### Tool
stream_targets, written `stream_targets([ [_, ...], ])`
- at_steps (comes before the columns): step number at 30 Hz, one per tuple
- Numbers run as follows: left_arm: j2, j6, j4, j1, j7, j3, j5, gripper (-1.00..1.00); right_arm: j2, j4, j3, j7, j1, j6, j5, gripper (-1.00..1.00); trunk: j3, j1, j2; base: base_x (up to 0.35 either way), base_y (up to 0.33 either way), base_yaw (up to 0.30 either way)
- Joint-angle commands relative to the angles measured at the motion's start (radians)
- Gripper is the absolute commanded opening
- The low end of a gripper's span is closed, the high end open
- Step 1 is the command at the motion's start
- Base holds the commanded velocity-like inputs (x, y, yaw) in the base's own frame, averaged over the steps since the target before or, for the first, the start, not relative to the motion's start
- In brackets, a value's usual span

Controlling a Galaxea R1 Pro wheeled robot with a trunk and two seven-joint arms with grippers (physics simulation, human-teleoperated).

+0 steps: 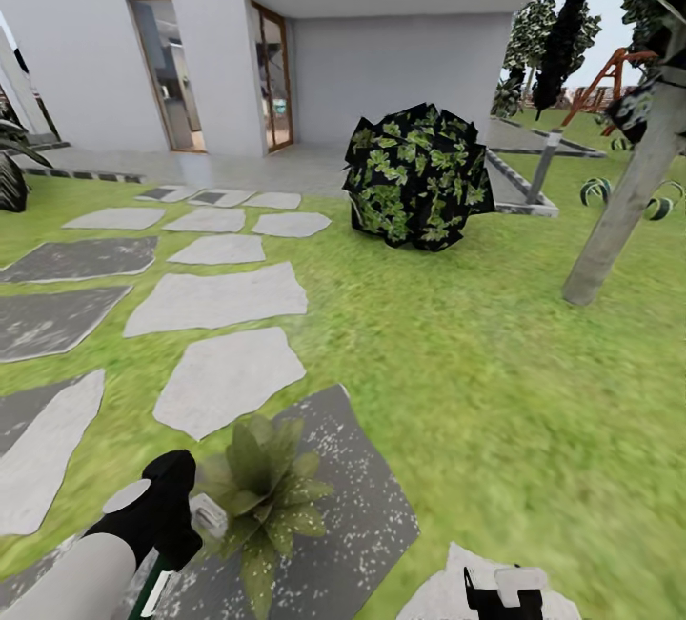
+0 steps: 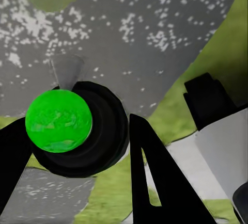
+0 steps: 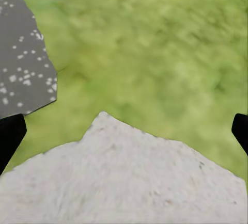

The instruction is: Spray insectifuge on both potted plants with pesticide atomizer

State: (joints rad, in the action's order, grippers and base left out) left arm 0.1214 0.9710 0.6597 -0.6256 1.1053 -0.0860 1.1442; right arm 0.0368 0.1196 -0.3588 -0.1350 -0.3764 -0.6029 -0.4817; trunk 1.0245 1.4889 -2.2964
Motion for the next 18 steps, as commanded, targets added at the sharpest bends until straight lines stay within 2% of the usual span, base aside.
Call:
stream_targets([
  [1,0.001,0.005,0.001,0.0,0.01,-0.004,0.008,-1.0,0.0,-0.001,-0.003,-0.008,-0.001,-0.003,-0.011,1.0,0.001,0.0,0.0,0.002,0.333,-0.153],
  [5,0.0,0.005,0.0,0.0,0.01,-0.007,0.008,-1.0,0.0,-0.001,-0.003,-0.008,-0.001,-0.003,-0.011,1.0,0.001,0.0,0.0,-0.064,0.312,-0.266],
  [9,0.001,0.003,-0.022,0.001,0.011,-0.01,0.015,-1.0,0.0,-0.001,-0.003,-0.008,-0.001,-0.003,-0.011,1.0,0.001,0.0,0.0,-0.015,0.024,-0.225],
  [18,-0.001,-0.003,-0.09,0.003,0.013,-0.015,0.015,-1.0,0.0,-0.001,-0.003,-0.008,-0.001,-0.003,-0.011,1.0,0.001,0.0,0.0,-0.001,0.001,-0.021],
])
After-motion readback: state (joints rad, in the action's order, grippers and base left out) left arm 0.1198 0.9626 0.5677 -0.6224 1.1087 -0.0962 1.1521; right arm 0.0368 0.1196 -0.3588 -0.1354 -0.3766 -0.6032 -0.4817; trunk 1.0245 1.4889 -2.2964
